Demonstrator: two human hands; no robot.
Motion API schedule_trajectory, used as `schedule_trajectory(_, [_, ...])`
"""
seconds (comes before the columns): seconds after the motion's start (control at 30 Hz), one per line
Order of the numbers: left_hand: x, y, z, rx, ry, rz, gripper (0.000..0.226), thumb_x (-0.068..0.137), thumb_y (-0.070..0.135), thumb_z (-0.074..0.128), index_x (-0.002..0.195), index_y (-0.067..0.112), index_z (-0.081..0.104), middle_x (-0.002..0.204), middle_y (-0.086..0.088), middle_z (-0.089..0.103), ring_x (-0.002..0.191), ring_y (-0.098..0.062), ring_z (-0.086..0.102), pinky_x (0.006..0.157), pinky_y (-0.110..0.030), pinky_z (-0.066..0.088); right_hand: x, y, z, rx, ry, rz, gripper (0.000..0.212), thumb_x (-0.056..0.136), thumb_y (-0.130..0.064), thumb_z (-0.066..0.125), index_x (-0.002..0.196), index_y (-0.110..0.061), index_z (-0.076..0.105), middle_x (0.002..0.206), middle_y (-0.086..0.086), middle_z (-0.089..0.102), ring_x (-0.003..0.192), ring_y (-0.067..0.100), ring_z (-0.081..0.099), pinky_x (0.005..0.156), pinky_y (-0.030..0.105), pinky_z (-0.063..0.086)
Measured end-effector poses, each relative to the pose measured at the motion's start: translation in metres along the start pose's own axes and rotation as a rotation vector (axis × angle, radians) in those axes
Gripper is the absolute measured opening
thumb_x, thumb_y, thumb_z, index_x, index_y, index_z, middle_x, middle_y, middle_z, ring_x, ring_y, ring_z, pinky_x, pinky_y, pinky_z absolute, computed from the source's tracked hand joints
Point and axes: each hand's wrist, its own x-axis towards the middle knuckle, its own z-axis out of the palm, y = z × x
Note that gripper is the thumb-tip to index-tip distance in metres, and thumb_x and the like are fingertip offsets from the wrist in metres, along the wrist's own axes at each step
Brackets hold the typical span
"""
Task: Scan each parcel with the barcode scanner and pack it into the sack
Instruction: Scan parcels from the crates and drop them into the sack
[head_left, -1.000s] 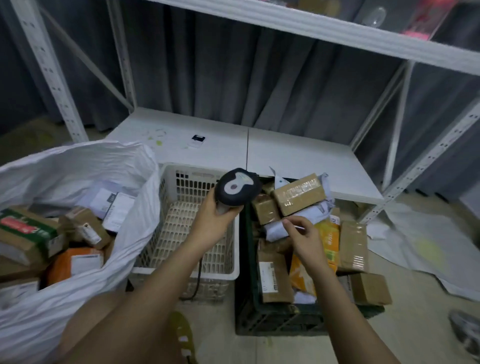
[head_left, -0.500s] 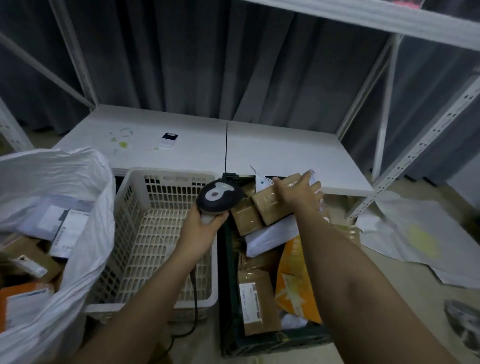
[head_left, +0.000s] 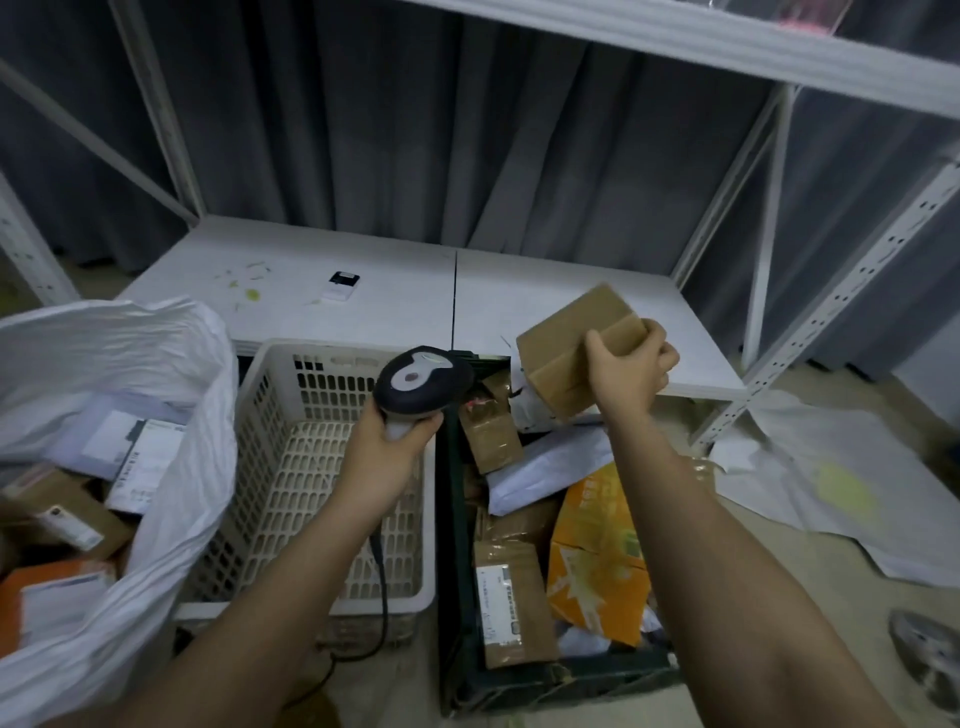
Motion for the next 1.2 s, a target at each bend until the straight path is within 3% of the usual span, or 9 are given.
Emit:
schedule_trajectory(0.1, [-0.012,0.016,-0.018,0.018,0.042,0.030,0.049,0.088,0.018,0.067,0.134,0.019,0.048,0.119,0.008,0.057,0.104,-0.005,0.052,0.073,-0.004,0.037,-0.040,-0.014,-0.001,0.136,-0.094,-0.135,0.059,0.082,-0.040,0.066,0.133,-0.030,0.037,0.141,0.000,0.027,0.120,0.022,0.041,0.094,0.038,0.041])
schedule_trajectory(0.33, [-0.036,0.030,-0.093,0.013,0.215,0.067,0.056,0.088,0.015,0.067,0.139,0.017,0.044,0.128,0.009,0.052,0.118,-0.007,0.048,0.096,-0.021,0.037,-0.160,-0.005,0.046,0.071,-0.493,-0.263,0.063,0.081,-0.034,0.073,0.134,-0.029,0.039,0.132,-0.002,0.028,0.112,0.013,0.039,0.096,0.033,0.041])
schedule_trajectory(0.43, [-0.049,0.017,-0.122,0.025,0.247,0.037,0.060,0.088,0.019,0.067,0.142,0.016,0.041,0.136,0.003,0.052,0.124,-0.013,0.048,0.099,-0.025,0.037,-0.203,0.014,0.067,0.042,-0.634,-0.266,0.072,0.079,-0.035,0.075,0.137,-0.032,0.034,0.139,-0.004,0.022,0.122,0.019,0.037,0.103,0.043,0.042])
schedule_trajectory(0.53, [-0.062,0.000,-0.135,-0.001,0.276,0.010,0.059,0.088,0.016,0.067,0.140,0.017,0.041,0.131,0.006,0.051,0.121,-0.010,0.047,0.098,-0.023,0.037,-0.230,0.035,0.079,0.002,-0.713,-0.225,0.089,0.077,-0.035,0.078,0.146,-0.034,0.021,0.145,-0.008,0.014,0.132,0.024,0.032,0.107,0.041,0.039])
schedule_trajectory(0.7, [-0.072,-0.035,-0.125,-0.030,0.319,-0.105,0.056,0.088,0.015,0.067,0.139,0.016,0.043,0.126,0.005,0.051,0.117,-0.010,0.047,0.096,-0.025,0.038,-0.262,0.068,0.077,-0.061,-0.688,-0.332,0.113,0.072,-0.029,0.082,0.153,-0.036,0.004,0.151,-0.008,0.006,0.140,0.024,0.023,0.109,0.038,0.036])
schedule_trajectory(0.87, [-0.077,-0.067,-0.114,-0.046,0.314,-0.257,0.062,0.086,0.023,0.070,0.141,0.018,0.041,0.140,-0.004,0.050,0.128,-0.023,0.048,0.110,-0.044,0.038,-0.268,0.088,0.072,-0.103,-0.718,-0.280,0.119,0.072,-0.030,0.083,0.152,-0.035,-0.005,0.155,0.003,0.011,0.142,0.025,0.024,0.107,0.036,0.034])
schedule_trajectory(1.03, [-0.076,-0.068,-0.114,-0.054,0.288,-0.258,0.063,0.086,0.023,0.071,0.141,0.019,0.041,0.140,-0.001,0.050,0.128,-0.018,0.047,0.111,-0.040,0.035,-0.271,0.086,0.077,-0.149,-0.608,-0.514,0.111,0.070,-0.020,0.081,0.154,-0.028,0.009,0.152,0.001,0.022,0.139,0.026,0.031,0.107,0.044,0.040])
schedule_trajectory(1.13, [-0.074,-0.071,-0.120,-0.033,0.269,-0.260,0.065,0.086,0.024,0.071,0.142,0.018,0.040,0.142,-0.001,0.048,0.129,-0.018,0.045,0.112,-0.037,0.035,-0.269,0.099,0.078,-0.350,-0.503,-0.812,0.115,0.064,-0.007,0.077,0.153,-0.017,0.006,0.151,0.010,0.029,0.135,0.032,0.035,0.107,0.049,0.038])
schedule_trajectory(1.2, [-0.073,-0.076,-0.122,-0.006,0.244,-0.273,0.068,0.085,0.028,0.072,0.143,0.018,0.040,0.142,-0.001,0.048,0.130,-0.019,0.045,0.112,-0.039,0.035,-0.272,0.111,0.079,-0.464,-0.546,-0.939,0.120,0.060,-0.006,0.075,0.154,-0.015,0.001,0.150,0.013,0.036,0.133,0.033,0.038,0.110,0.052,0.032])
